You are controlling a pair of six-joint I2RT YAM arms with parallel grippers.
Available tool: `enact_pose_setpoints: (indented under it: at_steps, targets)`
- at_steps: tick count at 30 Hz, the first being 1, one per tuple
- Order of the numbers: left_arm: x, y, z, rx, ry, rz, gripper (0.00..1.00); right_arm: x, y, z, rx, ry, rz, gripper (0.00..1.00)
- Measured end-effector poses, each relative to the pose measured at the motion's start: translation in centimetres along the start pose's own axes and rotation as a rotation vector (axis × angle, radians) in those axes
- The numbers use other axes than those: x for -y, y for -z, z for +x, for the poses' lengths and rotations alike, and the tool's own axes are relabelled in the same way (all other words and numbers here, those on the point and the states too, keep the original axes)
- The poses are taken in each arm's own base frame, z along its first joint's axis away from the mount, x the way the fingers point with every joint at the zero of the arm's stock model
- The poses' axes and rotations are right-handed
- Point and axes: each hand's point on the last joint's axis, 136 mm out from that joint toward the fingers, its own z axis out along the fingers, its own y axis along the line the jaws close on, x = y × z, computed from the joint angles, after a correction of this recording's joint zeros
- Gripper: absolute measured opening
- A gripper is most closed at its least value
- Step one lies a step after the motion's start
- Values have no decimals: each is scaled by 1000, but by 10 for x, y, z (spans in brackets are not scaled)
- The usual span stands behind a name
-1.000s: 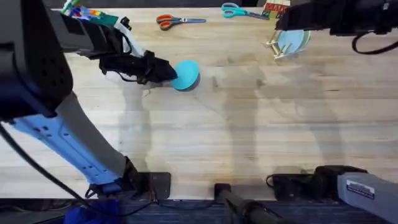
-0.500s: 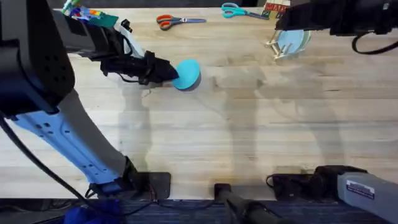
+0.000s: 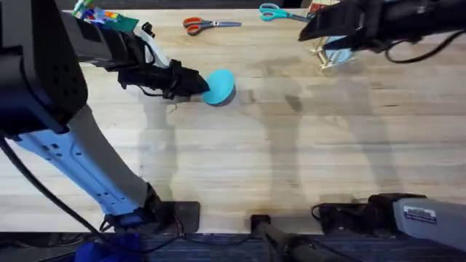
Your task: Pick up the plates from the table one by one and place each into a slot on the dish rack.
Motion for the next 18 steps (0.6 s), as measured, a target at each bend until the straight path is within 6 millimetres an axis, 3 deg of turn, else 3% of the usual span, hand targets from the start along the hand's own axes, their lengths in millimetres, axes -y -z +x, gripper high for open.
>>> enact_pose_setpoints:
  at_steps: [9,18]
  targets:
    - [0,0,0,0,-1,0,42,-22,-56,27,-170,-27,-108,962]
    - [0,0,-1,4,-3,1,42,-33,-105,29,-212,-77,-158,963]
